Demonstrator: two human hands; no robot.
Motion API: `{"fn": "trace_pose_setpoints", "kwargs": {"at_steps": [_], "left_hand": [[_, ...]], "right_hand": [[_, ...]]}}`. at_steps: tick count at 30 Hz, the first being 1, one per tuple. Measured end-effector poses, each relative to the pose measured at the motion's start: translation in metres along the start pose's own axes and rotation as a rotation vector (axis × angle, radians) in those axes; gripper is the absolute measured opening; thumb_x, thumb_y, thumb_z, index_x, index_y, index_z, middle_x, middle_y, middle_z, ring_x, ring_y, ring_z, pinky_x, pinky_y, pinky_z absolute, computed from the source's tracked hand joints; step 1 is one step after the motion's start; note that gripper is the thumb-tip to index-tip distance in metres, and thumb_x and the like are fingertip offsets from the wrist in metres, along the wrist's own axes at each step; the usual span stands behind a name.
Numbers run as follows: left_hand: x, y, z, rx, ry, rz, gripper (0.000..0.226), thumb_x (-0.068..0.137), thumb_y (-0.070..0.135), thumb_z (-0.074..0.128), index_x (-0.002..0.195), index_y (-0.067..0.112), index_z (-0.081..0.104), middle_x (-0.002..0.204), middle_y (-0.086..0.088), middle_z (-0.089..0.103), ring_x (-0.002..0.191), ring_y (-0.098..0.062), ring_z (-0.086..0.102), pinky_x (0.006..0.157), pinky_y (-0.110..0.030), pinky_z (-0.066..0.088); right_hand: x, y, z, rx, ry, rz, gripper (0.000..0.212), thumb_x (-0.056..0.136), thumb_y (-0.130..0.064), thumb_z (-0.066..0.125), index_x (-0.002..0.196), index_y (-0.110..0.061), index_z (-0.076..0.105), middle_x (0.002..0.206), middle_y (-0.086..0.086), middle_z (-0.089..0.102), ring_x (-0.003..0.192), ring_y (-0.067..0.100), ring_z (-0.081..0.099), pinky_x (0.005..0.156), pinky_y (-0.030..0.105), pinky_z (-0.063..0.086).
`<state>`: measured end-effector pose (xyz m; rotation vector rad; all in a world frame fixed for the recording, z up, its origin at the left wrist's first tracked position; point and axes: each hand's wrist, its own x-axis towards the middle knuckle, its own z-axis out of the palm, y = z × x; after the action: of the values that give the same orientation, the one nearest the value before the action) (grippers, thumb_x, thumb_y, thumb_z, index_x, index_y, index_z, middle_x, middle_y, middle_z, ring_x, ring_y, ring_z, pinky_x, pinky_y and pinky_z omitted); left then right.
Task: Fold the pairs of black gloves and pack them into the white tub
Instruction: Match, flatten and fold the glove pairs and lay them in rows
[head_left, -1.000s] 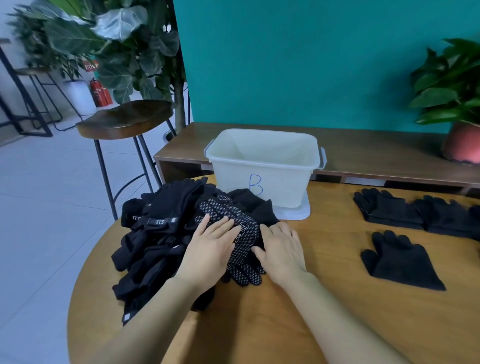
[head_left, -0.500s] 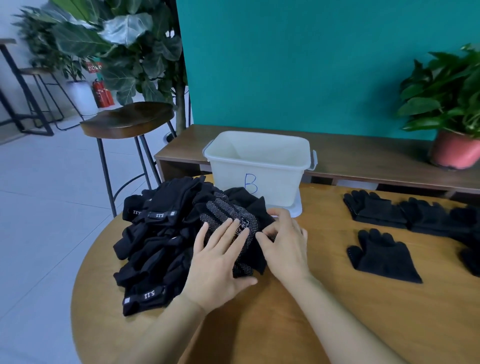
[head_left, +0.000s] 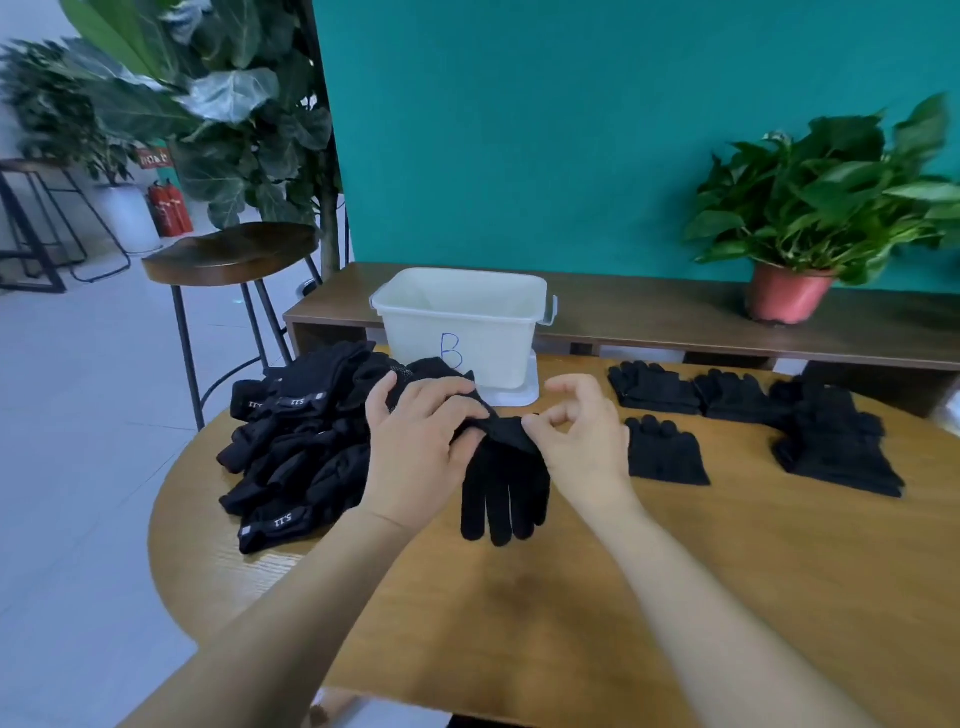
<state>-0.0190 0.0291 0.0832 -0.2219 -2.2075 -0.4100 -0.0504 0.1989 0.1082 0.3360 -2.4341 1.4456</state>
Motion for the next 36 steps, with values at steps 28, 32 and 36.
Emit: {"fn": "trace_pose_setpoints", "kwargs": {"at_steps": [28, 32, 36], "left_hand": [[0.039, 0.067, 0.023, -0.723, -0.683, -0.525, 0.010, 0.094, 0.014, 0.065, 0.096, 0.005, 0.070, 0.090, -0.005, 0.077, 0.089, -0.020, 0.072, 0.094, -0.038, 0.052], [0.031, 0.067, 0.041, -0.661, -0.681, -0.438, 0.014, 0.092, 0.014, 0.067, 0.080, 0.009, 0.062, 0.067, -0.003, 0.066, 0.060, -0.011, 0.053, 0.066, -0.023, 0.045], [-0.028, 0.056, 0.066, -0.592, -0.795, -0.328, 0.016, 0.093, 0.016, 0.066, 0.078, 0.021, 0.062, 0.080, -0.010, 0.068, 0.071, -0.027, 0.060, 0.074, -0.040, 0.050]], "right_hand": [[0.009, 0.045, -0.096, 0.107, -0.262, 0.228, 0.051, 0.094, -0.027, 0.065, 0.055, -0.019, 0.033, 0.060, 0.004, 0.031, 0.057, 0.018, 0.032, 0.062, 0.029, 0.031], [0.004, 0.061, -0.105, -0.004, -0.265, 0.195, 0.039, 0.090, -0.022, 0.069, 0.061, -0.009, 0.047, 0.054, -0.005, 0.041, 0.049, 0.008, 0.036, 0.054, 0.022, 0.035], [-0.037, 0.097, -0.097, -0.193, -0.387, 0.245, 0.023, 0.087, -0.026, 0.072, 0.069, -0.013, 0.066, 0.083, 0.000, 0.064, 0.077, 0.018, 0.060, 0.073, 0.034, 0.048]]}}
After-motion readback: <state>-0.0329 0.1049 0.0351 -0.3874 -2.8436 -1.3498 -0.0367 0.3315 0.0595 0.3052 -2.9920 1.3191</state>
